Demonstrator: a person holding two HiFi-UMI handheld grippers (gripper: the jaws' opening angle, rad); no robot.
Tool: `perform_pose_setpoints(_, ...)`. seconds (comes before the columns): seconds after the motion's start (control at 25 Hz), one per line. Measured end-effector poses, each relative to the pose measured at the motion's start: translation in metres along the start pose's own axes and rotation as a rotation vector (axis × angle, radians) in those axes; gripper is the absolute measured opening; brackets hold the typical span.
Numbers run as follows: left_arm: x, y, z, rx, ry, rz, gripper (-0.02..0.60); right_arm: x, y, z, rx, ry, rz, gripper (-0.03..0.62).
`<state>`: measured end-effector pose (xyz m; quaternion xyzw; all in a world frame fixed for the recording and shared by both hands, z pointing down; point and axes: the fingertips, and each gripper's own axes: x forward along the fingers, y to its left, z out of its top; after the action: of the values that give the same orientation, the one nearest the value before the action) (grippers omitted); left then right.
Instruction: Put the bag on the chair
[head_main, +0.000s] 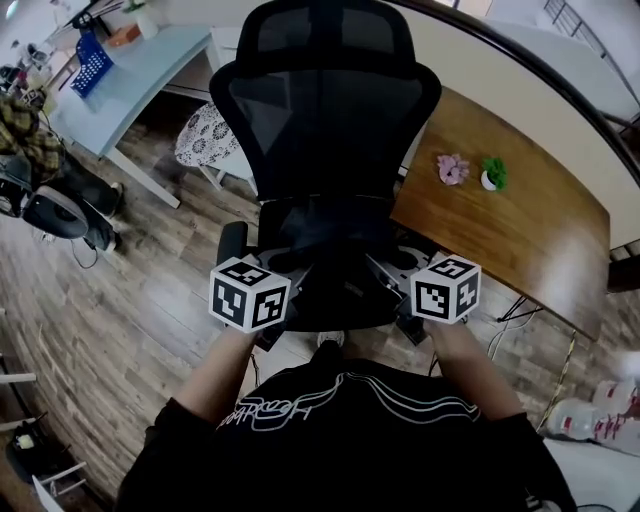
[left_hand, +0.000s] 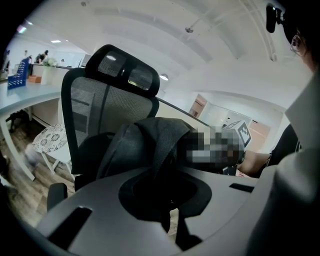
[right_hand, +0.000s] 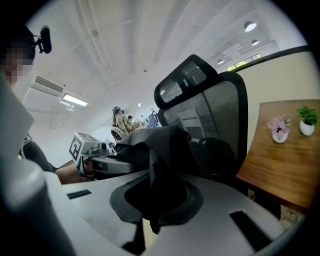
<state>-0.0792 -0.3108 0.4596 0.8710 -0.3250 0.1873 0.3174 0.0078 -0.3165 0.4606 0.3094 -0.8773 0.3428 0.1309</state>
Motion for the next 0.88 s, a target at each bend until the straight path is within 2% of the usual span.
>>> perform_pose_setpoints(0.4,0.037,0.068,0.035,-0.016,0.016,0.027,0.035,0.059,-0.05,0.037,0.014,0.026,-0.028,0.003)
perform_pose_setpoints(0.88,0.08,0.139,0.045,-0.018,0.055,0.083,0.035,0.122,-0.103,0.047,0.032,0.087,-0.081,0.006)
